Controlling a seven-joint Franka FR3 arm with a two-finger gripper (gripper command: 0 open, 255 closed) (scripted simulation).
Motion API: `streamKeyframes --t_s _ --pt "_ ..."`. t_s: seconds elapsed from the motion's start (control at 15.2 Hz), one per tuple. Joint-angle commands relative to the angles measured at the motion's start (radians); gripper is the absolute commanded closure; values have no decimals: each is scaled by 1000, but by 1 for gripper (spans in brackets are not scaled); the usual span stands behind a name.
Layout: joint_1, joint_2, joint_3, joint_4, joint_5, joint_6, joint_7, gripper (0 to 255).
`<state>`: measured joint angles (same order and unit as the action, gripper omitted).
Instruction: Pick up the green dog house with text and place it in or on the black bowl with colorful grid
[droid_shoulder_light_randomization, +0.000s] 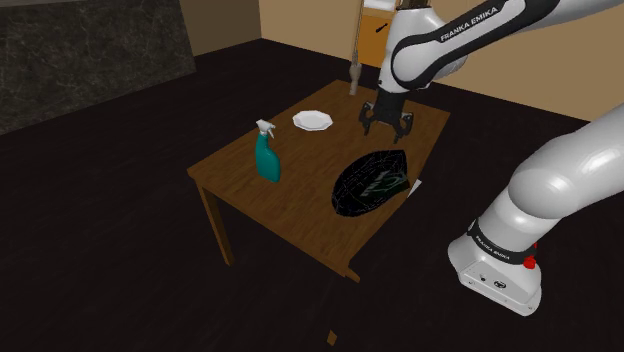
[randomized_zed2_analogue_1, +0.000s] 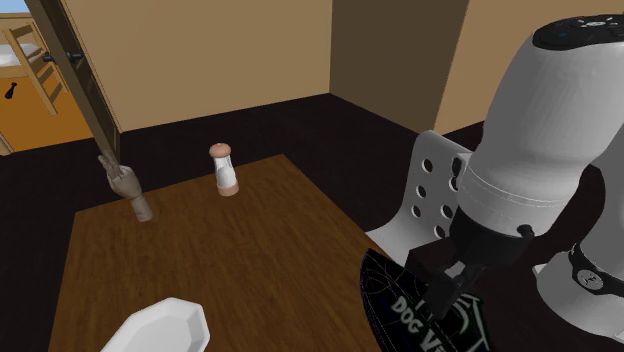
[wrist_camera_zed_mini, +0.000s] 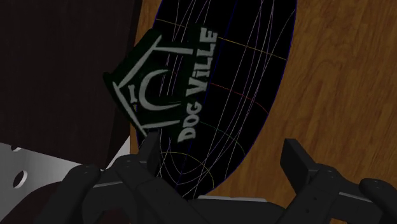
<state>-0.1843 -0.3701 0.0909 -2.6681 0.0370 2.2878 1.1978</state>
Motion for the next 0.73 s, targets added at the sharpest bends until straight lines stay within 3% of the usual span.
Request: streamKeyframes --t_s 0.0,0.13,0.66 --pt "1 -36 -2 29 1 -66 -1 0" --pt "1 -71 -5 66 1 -137 -2 0" --pt "1 -71 -5 66 1 -137 -2 0"
